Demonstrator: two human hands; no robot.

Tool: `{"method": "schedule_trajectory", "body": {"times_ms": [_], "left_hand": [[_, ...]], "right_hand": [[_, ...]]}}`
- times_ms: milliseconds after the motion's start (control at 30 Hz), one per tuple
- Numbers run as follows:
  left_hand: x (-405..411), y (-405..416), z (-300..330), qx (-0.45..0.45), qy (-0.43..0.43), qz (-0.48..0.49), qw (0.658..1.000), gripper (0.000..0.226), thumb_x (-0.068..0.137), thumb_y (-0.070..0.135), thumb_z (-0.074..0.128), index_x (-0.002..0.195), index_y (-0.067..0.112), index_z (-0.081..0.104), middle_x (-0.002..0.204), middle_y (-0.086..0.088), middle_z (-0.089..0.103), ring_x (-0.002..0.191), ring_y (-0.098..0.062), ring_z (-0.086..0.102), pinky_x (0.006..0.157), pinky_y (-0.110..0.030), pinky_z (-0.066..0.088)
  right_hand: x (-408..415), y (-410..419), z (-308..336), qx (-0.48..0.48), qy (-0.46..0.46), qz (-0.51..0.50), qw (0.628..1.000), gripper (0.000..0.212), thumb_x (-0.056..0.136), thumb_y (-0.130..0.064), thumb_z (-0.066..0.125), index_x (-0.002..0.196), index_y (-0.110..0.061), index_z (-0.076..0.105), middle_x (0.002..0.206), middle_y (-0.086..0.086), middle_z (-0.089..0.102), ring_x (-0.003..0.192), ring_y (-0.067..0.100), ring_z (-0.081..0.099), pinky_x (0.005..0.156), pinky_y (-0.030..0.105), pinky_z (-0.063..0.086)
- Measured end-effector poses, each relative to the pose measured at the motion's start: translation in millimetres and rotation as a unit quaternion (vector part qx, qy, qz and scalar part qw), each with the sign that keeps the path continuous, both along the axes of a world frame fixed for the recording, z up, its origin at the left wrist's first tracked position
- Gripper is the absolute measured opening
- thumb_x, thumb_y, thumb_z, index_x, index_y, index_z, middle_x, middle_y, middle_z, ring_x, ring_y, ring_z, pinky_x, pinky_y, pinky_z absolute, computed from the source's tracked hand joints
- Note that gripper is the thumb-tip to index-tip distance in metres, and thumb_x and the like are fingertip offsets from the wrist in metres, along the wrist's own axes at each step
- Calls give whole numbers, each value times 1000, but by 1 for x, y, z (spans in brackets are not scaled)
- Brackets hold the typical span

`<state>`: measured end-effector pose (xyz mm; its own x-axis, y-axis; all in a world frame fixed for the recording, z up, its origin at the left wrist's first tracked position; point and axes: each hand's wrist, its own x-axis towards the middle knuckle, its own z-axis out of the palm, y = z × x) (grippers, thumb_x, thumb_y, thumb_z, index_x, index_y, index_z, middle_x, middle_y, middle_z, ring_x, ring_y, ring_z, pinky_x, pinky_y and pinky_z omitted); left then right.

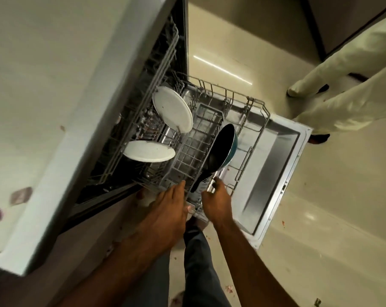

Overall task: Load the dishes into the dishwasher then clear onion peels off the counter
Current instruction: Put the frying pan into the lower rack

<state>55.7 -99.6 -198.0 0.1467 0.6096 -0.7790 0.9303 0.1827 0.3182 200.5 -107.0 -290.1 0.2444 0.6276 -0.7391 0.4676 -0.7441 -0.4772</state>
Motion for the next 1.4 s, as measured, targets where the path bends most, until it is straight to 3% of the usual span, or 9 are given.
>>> {"method": "schedule_trajectory", "body": {"times_ms": [133, 267, 367, 467, 733, 867, 1000, 1133, 1400], "left_hand": [[-9, -15, 38, 34, 12, 11, 999, 69, 108, 35, 46, 165, 18, 9, 170, -4, 21, 155, -19, 23, 126, -35, 22], [-19, -39, 81, 77, 14, 29, 997, 69, 108, 38, 46, 164, 19, 12, 168, -5, 25, 153, -20, 27, 125, -39, 26], [-25, -56, 112, 105, 22, 33, 994, 70, 108, 39, 42, 165, 16, 10, 169, -5, 23, 154, -21, 25, 126, -39, 25], [-31, -69, 141, 133, 22, 66, 989, 70, 107, 37, 45, 164, 16, 11, 168, -4, 25, 153, -22, 26, 125, -38, 27], [-74, -102, 212, 234, 34, 189, 953, 68, 107, 38, 47, 164, 21, 14, 166, 0, 30, 150, -20, 33, 122, -36, 29], [-109, -123, 239, 268, 37, 249, 930, 65, 103, 42, 47, 161, 30, 20, 158, 6, 43, 139, -17, 48, 117, -40, 40], [-151, -155, 265, 296, 23, 295, 908, 58, 94, 50, 41, 151, 41, 30, 147, 12, 54, 130, -13, 56, 112, -41, 46], [-204, -203, 277, 305, 73, 330, 890, 61, 101, 33, 50, 157, 27, 28, 150, 1, 52, 131, -21, 55, 110, -39, 46], [-305, -318, 272, 289, 118, 420, 852, 71, 108, 41, 44, 165, 18, 9, 165, -6, 35, 148, -21, 39, 122, -35, 31]], "right_hand": [[-16, -7, 66, 52, 30, 92, 994, 38, 103, -18, 61, 135, -34, 51, 116, -23, 54, 102, 0, 55, 94, 24, 46], [-29, -7, 129, 110, 16, 212, 971, 48, 95, -31, 64, 142, -26, 53, 139, -3, 60, 122, 17, 60, 104, 43, 53], [-33, -3, 171, 131, 22, 278, 952, 56, 97, -17, 66, 150, -15, 48, 146, 7, 54, 127, 26, 58, 107, 42, 49], [-40, 1, 203, 171, 5, 331, 928, 57, 96, -12, 65, 150, -16, 47, 148, 9, 53, 129, 29, 57, 107, 42, 50], [-92, -7, 272, 244, 39, 454, 856, 44, 101, -20, 58, 145, -20, 55, 146, 3, 56, 132, 22, 56, 113, 37, 44], [-136, -19, 301, 271, 56, 526, 804, 52, 96, -18, 64, 147, -20, 53, 149, 0, 53, 135, 21, 54, 115, 38, 42], [-188, -37, 328, 298, 59, 569, 764, 40, 97, -23, 58, 137, -25, 58, 142, 0, 56, 127, 26, 58, 106, 46, 48], [-249, -65, 346, 336, 62, 593, 729, 41, 99, -24, 57, 140, -24, 57, 145, -2, 55, 126, 24, 59, 108, 43, 46], [-365, -154, 358, 370, 72, 666, 644, 42, 99, -25, 63, 141, -24, 59, 148, -5, 54, 133, 17, 55, 112, 34, 44]]}}
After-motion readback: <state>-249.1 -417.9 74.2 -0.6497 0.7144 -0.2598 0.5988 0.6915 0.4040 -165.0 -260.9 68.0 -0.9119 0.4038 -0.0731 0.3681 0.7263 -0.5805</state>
